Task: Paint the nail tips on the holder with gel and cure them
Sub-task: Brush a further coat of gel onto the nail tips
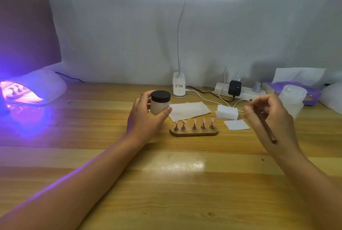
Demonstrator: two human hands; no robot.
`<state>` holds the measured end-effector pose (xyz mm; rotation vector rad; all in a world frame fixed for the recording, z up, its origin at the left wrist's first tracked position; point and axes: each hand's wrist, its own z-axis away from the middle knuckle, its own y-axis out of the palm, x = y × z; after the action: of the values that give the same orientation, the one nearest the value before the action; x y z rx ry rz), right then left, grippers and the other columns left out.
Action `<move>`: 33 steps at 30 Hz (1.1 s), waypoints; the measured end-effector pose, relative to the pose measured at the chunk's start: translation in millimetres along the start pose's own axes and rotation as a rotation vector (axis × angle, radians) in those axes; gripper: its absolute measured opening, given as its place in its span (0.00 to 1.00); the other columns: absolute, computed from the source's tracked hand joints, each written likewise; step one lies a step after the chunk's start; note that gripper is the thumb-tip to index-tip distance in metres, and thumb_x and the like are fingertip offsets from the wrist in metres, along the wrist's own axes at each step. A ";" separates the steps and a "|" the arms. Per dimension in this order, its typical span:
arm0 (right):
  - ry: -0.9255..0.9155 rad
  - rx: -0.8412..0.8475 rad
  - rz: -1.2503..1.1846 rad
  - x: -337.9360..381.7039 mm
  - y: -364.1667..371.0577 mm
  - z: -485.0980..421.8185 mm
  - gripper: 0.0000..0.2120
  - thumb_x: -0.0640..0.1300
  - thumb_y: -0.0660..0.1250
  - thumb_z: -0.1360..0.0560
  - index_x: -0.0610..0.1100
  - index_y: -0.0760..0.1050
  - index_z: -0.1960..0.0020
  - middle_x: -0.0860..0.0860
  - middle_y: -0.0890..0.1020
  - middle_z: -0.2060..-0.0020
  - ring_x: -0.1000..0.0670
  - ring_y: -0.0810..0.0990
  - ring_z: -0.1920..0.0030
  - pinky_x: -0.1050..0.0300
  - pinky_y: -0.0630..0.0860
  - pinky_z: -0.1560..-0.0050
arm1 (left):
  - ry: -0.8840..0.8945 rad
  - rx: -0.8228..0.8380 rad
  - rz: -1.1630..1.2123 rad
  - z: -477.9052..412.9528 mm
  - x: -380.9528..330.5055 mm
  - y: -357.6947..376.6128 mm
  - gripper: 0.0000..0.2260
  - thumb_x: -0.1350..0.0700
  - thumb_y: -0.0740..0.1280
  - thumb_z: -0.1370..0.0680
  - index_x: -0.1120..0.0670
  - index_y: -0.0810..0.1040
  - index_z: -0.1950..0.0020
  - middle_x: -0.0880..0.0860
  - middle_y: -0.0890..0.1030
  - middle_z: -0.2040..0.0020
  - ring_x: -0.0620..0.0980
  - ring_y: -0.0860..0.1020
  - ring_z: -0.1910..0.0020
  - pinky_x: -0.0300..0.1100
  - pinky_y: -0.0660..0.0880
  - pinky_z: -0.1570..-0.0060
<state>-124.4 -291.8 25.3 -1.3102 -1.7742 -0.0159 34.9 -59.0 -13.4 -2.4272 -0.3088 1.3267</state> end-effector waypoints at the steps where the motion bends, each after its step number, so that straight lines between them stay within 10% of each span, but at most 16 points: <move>1: 0.032 0.037 -0.044 -2.8 -0.3 -1.1 0.08 0.42 0.66 0.21 0.45 0.71 0.43 0.52 0.80 0.53 0.51 0.79 0.54 0.60 0.75 0.57 | -0.009 0.018 -0.003 -0.9 1.2 0.1 0.28 0.47 0.75 0.27 0.48 0.70 0.31 0.48 0.75 0.35 0.46 0.74 0.40 0.40 0.74 0.47; 7: 0.314 -0.011 -0.536 -5.8 -6.0 -6.8 0.13 0.41 0.55 0.17 0.51 0.78 0.48 0.52 0.85 0.54 0.50 0.85 0.56 0.55 0.80 0.54 | -0.072 0.152 -0.099 -1.0 5.0 3.1 0.29 0.48 0.75 0.27 0.45 0.68 0.28 0.47 0.77 0.35 0.50 0.73 0.36 0.53 0.74 0.38; 15: 0.081 0.300 0.068 -12.1 18.7 -13.7 0.10 0.37 0.66 0.22 0.48 0.71 0.44 0.52 0.83 0.49 0.55 0.84 0.54 0.54 0.81 0.53 | -0.167 0.201 -0.092 -5.2 4.6 8.1 0.34 0.50 0.76 0.27 0.52 0.62 0.27 0.51 0.69 0.28 0.49 0.75 0.37 0.48 0.75 0.39; 19: 0.035 0.261 0.319 -10.3 35.6 -27.6 0.08 0.45 0.69 0.23 0.49 0.78 0.44 0.51 0.83 0.50 0.51 0.79 0.50 0.51 0.79 0.49 | 0.004 -0.011 -0.211 4.4 -3.8 2.3 0.20 0.52 0.73 0.29 0.51 0.66 0.44 0.49 0.71 0.47 0.48 0.72 0.51 0.37 0.68 0.59; 22: 0.020 0.351 0.436 -6.8 45.9 -47.2 0.09 0.50 0.69 0.23 0.49 0.81 0.44 0.52 0.83 0.50 0.52 0.78 0.51 0.50 0.79 0.49 | 0.092 0.174 -0.317 19.3 -12.0 -1.6 0.14 0.46 0.68 0.30 0.45 0.64 0.54 0.43 0.71 0.57 0.44 0.71 0.61 0.38 0.63 0.67; 29: 0.030 0.597 0.442 5.4 75.3 -78.5 0.11 0.47 0.67 0.22 0.50 0.81 0.40 0.52 0.83 0.45 0.53 0.77 0.51 0.54 0.76 0.47 | 0.242 0.399 -0.482 24.1 -10.4 6.7 0.22 0.32 0.63 0.28 0.41 0.67 0.40 0.40 0.71 0.47 0.41 0.71 0.48 0.37 0.68 0.56; 33: 0.045 0.451 0.258 9.5 71.3 -65.1 0.12 0.37 0.61 0.22 0.52 0.80 0.51 0.53 0.83 0.52 0.52 0.79 0.48 0.52 0.77 0.46 | 0.239 0.445 -0.413 21.0 -4.6 6.3 0.22 0.33 0.65 0.27 0.42 0.72 0.38 0.40 0.71 0.44 0.40 0.71 0.48 0.36 0.68 0.55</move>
<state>-28.3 -285.1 36.7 -1.1806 -1.4485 0.4689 14.9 -62.1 -22.9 -1.9820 -0.3788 0.8138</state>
